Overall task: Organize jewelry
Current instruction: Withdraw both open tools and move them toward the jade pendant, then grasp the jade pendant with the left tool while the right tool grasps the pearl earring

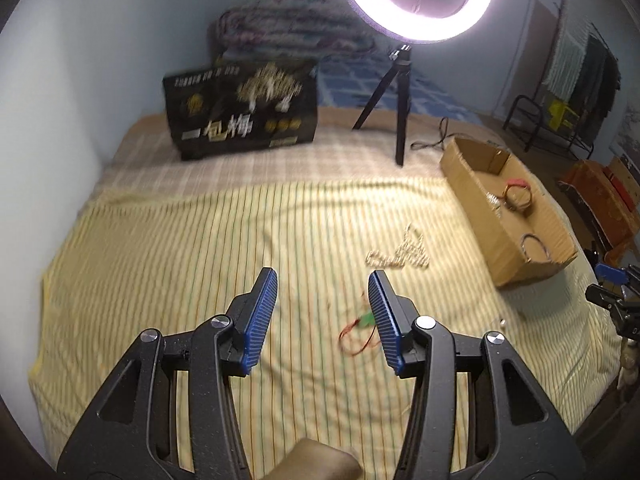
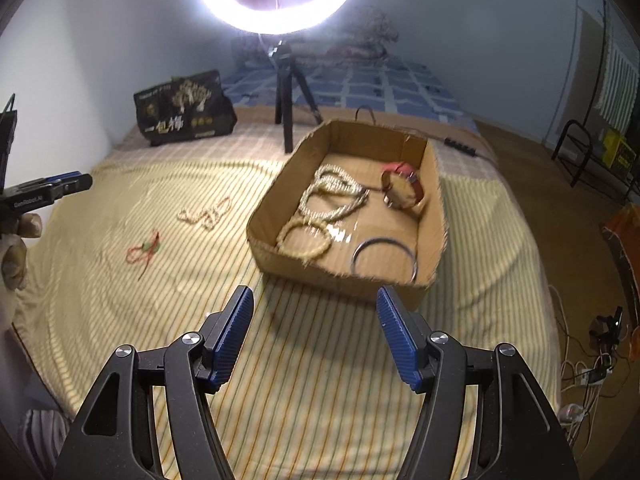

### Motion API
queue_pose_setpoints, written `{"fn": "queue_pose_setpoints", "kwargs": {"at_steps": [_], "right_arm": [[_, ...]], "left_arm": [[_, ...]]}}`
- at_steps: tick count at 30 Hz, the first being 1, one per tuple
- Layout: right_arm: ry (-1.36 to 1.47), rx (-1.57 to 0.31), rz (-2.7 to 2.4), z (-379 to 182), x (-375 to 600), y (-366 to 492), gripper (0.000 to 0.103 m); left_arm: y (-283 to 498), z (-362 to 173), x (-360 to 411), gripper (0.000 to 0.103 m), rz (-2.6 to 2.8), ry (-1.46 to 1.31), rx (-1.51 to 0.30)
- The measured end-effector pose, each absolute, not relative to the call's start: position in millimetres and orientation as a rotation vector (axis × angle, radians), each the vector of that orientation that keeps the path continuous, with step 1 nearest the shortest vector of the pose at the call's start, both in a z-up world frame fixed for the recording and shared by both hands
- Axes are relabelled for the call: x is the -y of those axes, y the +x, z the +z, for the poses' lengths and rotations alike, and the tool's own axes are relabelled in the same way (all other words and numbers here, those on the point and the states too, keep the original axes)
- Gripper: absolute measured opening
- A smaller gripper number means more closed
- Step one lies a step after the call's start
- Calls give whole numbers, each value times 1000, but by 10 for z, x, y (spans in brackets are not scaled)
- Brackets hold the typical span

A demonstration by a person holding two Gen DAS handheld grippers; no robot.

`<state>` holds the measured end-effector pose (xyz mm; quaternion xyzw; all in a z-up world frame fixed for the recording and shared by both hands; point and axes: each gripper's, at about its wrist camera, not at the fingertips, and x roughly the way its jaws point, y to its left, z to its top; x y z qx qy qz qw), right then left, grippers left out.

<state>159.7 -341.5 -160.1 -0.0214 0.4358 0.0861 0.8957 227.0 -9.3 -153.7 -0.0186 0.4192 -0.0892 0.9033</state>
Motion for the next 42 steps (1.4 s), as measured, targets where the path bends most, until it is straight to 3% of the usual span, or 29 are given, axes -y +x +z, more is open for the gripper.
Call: {"fn": "queue_pose_setpoints", "kwargs": {"at_steps": [20,25,31,42], "right_arm": [[-13,-1021,348,-2093,3084,1603,63],[-10,-1051,379,-2207,2987,1706,42],[-26,-1068,384,-2322,2860,1829,27],[-34,-1085,371,-2394,2805,1953,18]], "left_arm": [[2214,-2131,364,49,-338,-66,-997],[2271,-2212,359,49,-339,-92,-1012],[2323,-2274,399,49,-350,-98,-1010],[2464,-2398,584,49,-341,-39,-1008]]}}
